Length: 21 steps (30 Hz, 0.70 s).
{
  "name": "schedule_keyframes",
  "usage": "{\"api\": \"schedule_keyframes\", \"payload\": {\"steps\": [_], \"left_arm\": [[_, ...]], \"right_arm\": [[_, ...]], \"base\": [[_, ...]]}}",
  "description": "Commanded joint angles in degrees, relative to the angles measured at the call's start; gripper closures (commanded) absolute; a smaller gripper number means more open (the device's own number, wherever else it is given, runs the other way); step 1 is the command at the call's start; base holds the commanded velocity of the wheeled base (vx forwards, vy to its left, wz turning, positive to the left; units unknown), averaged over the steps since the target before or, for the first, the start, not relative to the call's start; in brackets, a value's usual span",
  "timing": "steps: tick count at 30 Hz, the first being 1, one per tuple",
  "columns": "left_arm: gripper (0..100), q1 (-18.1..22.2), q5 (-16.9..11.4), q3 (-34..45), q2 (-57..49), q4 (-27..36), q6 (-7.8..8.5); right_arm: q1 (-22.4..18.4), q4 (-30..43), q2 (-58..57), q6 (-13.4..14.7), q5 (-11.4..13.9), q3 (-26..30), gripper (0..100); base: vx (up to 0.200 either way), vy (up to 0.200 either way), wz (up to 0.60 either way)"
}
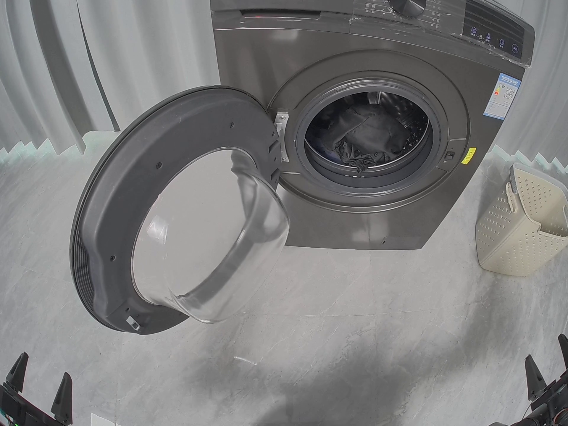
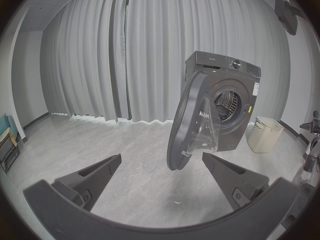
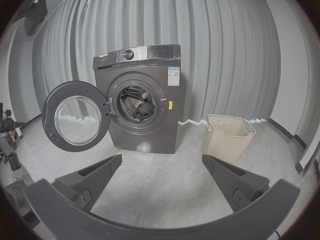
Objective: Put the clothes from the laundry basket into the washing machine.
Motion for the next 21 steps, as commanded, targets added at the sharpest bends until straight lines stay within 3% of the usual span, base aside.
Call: {"api": "schedule_keyframes", "payload": {"steps": [1, 13, 14, 17, 21], "left_arm": [[0, -0.05, -0.02, 1.01, -0.70, -0.04, -0.11], [0, 0.13, -0.64, 1.01, -0.70, -0.92, 2.00], [0, 0.13, -0.20, 0.13, -0.70, -1.88, 1.30], [0, 0.31, -1.08, -8.66, 0.79, -4.87, 0.95], [0, -1.63, -6.70, -19.99, 12.48, 0.14, 0.95]], "right_arm": [[-0.02, -0.01, -0.88, -0.01, 0.00, 1.01, 0], [-0.02, -0.01, -0.88, -0.19, 0.00, 1.01, 0], [-0.02, -0.01, -0.88, -0.19, 0.00, 1.01, 0], [-0.02, -0.01, -0.88, -0.19, 0.09, 1.01, 0], [-0.02, -0.01, -0.88, -0.19, 0.00, 1.01, 0]], "base": [[0.000, 0.200, 0.00], [0.000, 0.017, 0.00], [0.000, 0.000, 0.00], [0.000, 0.000, 0.00], [0.000, 0.000, 0.00]]}}
